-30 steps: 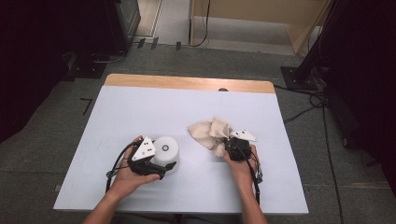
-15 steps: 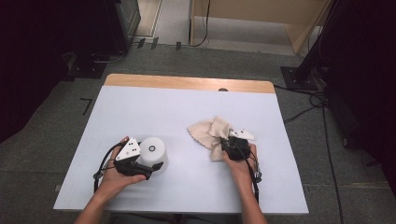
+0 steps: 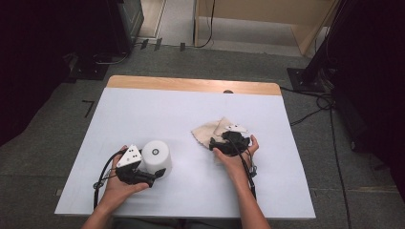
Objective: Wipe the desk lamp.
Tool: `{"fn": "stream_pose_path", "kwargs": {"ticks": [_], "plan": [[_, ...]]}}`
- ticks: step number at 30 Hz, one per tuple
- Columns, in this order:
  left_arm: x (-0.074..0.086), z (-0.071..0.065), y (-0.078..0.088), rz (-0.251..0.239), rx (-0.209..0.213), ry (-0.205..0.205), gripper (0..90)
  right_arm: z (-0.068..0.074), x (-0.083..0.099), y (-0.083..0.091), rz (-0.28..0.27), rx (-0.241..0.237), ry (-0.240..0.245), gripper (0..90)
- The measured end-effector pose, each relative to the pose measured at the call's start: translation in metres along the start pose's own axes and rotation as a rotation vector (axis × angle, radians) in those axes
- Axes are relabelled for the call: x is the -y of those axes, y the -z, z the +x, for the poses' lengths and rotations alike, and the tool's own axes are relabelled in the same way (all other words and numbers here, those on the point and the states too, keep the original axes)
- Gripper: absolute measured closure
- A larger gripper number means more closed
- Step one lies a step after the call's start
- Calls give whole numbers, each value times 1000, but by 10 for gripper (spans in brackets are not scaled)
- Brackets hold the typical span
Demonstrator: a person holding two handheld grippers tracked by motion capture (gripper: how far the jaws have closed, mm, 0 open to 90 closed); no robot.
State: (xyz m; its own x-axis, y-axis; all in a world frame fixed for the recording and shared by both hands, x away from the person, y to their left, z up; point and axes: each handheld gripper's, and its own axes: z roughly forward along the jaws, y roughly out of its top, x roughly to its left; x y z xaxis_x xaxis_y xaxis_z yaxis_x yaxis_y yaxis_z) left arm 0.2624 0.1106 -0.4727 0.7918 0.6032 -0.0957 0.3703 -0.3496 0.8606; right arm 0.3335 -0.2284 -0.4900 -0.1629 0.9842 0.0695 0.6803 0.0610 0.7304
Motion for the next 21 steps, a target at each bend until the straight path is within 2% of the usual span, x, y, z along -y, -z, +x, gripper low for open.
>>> {"fn": "stream_pose_path", "kwargs": {"ticks": [4,7,11,13,14,17,18,21], "plan": [[1,0,1,-6,-2,-15,69,2,3,-11,49,37,19,39],[2,1,2,-7,2,-19,71,2,5,-11,38,57,31,82],[2,1,3,-15,-2,-21,76,-1,6,-8,22,59,34,195],[2,2,3,-17,-2,-21,76,-3,7,-4,6,61,43,377],[2,1,3,-19,-3,-19,76,-3,9,-2,-5,68,48,534],[1,1,2,-20,-6,-17,77,-5,13,2,-41,76,86,797],[0,1,1,-23,-7,-20,78,-7,14,2,-43,80,86,842],[-3,2,-1,-25,0,-21,81,-17,14,6,-48,8,32,868]]}}
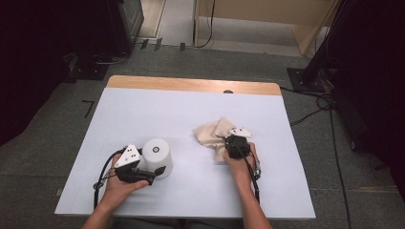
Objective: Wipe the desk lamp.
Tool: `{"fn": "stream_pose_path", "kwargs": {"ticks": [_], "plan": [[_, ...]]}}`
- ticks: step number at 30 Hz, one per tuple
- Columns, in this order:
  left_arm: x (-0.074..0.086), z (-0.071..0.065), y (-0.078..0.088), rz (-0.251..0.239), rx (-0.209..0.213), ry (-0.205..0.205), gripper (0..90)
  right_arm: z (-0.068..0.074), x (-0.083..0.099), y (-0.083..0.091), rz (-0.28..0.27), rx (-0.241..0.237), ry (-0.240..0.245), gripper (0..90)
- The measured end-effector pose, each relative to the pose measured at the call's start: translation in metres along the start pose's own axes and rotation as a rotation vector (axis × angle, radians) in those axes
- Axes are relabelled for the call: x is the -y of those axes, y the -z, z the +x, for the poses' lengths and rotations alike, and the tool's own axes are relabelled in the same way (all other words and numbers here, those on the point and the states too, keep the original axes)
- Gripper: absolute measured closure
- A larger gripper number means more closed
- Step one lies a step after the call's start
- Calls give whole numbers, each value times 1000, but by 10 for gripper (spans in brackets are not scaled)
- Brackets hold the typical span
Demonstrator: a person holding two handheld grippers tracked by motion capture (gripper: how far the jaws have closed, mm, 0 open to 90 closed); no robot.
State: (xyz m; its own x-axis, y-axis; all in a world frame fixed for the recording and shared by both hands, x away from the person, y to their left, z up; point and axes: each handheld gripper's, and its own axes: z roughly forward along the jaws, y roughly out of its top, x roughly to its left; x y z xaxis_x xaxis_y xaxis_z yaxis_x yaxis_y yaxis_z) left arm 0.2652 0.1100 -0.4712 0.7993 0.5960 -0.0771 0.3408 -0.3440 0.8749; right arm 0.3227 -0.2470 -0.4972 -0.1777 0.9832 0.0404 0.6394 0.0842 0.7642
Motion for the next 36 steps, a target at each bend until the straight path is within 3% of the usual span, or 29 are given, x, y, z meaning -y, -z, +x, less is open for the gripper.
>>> {"fn": "stream_pose_path", "kwargs": {"ticks": [2,3,7,12,16,20,23,27,30,33,36], "plan": [[-3,0,-3,0,3,-12,81,-1,1,8,-39,-61,-11,870],[-4,1,-4,0,5,-14,82,2,0,18,-79,-104,10,871],[-9,-3,-12,7,10,-37,83,15,-10,49,-167,-189,40,871],[-11,-7,-18,9,26,-55,84,26,-25,81,-236,-331,51,871],[-10,-8,-22,-3,30,-64,84,48,-32,106,-301,-453,113,870],[-11,-9,-25,-16,41,-57,84,63,-38,115,-334,-547,104,870],[-11,-13,-27,-11,46,-74,84,76,-39,117,-333,-610,106,869],[-15,-18,-26,-38,47,-87,85,96,-35,111,-300,-639,142,867],[-18,-19,-23,-45,40,-94,85,105,-29,100,-266,-622,160,866],[-18,-18,-20,-46,51,-99,85,103,-27,96,-245,-586,156,865],[-20,-19,-18,-36,56,-118,85,97,-25,93,-224,-580,114,864]]}}
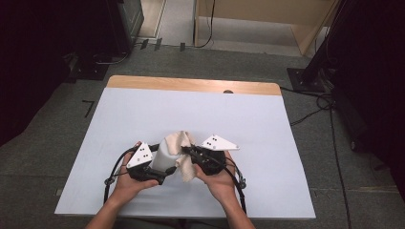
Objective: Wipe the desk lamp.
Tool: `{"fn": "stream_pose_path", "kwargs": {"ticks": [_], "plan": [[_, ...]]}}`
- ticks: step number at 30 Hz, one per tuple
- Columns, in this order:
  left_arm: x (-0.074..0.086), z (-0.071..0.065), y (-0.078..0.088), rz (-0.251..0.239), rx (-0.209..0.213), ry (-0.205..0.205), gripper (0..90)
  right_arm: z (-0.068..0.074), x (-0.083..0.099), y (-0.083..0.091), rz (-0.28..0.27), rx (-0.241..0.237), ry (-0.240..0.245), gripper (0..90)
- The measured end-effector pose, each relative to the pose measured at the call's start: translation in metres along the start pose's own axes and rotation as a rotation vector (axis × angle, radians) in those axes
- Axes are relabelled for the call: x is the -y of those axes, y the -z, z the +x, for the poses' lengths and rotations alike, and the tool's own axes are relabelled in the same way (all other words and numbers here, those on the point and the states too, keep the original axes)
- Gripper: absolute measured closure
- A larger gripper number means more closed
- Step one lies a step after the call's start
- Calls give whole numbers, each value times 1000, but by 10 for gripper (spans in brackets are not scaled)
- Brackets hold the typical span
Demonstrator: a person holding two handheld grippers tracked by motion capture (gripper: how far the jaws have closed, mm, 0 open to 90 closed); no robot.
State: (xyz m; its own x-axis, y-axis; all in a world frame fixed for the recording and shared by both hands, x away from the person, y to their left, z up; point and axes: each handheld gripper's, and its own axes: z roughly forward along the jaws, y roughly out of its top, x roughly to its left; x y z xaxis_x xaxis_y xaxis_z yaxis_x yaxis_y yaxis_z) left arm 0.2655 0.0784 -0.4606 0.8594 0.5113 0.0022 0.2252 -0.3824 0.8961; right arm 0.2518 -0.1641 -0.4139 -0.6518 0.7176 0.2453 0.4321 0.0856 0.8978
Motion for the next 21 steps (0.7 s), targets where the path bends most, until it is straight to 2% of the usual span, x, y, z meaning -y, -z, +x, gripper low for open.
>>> {"fn": "stream_pose_path", "kwargs": {"ticks": [2,7,12,16,19,21], "plan": [[0,-1,-1,23,5,-15,85,-2,2,0,10,2,-5,864],[-4,0,-3,49,13,-19,86,-4,4,0,22,5,-13,862],[-8,-1,-8,64,7,-14,87,4,-5,6,-24,-71,-21,862],[-9,-4,-11,61,4,-30,87,13,-12,6,-40,-130,-35,863],[-8,-4,-11,58,4,-30,87,11,-8,-2,-23,-130,-49,863],[-8,-4,-10,59,4,-33,87,7,-5,-4,-31,-127,-73,863]]}}
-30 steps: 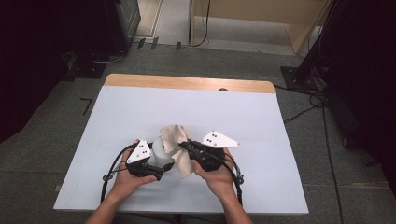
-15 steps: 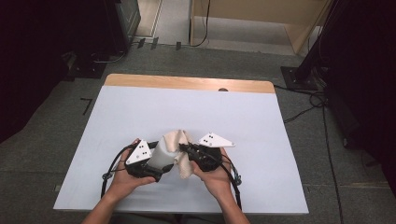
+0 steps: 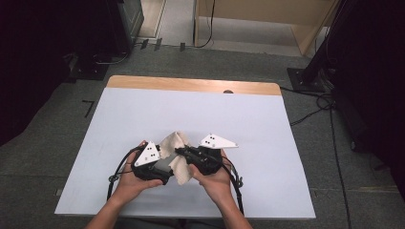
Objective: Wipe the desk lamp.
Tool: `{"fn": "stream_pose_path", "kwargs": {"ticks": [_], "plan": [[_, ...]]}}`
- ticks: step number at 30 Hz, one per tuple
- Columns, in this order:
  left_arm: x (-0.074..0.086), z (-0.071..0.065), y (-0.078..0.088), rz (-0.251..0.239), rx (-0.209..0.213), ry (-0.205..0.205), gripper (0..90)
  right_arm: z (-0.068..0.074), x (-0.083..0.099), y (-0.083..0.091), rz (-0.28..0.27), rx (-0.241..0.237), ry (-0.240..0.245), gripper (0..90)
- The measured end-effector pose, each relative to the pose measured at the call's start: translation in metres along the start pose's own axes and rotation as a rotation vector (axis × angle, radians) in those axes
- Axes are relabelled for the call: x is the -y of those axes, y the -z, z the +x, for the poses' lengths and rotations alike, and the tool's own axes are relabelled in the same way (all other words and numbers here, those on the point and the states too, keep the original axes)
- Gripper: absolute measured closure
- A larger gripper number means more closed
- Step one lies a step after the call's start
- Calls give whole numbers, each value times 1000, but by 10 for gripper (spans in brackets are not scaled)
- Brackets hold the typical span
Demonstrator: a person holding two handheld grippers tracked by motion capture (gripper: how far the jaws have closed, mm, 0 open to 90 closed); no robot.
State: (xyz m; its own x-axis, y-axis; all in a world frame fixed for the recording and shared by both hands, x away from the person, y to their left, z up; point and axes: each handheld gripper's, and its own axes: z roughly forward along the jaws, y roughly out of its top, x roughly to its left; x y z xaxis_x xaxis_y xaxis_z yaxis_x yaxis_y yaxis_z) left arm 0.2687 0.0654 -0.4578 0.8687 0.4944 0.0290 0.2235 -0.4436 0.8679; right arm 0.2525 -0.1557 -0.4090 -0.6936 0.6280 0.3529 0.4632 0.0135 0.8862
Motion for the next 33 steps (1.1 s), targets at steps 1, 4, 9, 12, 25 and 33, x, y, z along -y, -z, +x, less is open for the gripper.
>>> {"fn": "stream_pose_path", "kwargs": {"ticks": [1,4,9,12,25,33], "plan": [[0,0,0,0,-1,-2,87,-2,1,-1,-1,16,4,863],[0,0,0,-1,1,1,86,-9,4,0,6,55,2,864],[-1,0,-2,0,-2,9,86,-20,10,7,16,91,-24,864],[0,3,-1,-1,5,29,86,-17,10,11,14,62,-24,864],[1,-2,0,-7,-2,-10,87,-15,3,-1,-1,97,-12,862],[2,1,1,-11,8,3,86,-77,22,36,27,383,-57,858]]}}
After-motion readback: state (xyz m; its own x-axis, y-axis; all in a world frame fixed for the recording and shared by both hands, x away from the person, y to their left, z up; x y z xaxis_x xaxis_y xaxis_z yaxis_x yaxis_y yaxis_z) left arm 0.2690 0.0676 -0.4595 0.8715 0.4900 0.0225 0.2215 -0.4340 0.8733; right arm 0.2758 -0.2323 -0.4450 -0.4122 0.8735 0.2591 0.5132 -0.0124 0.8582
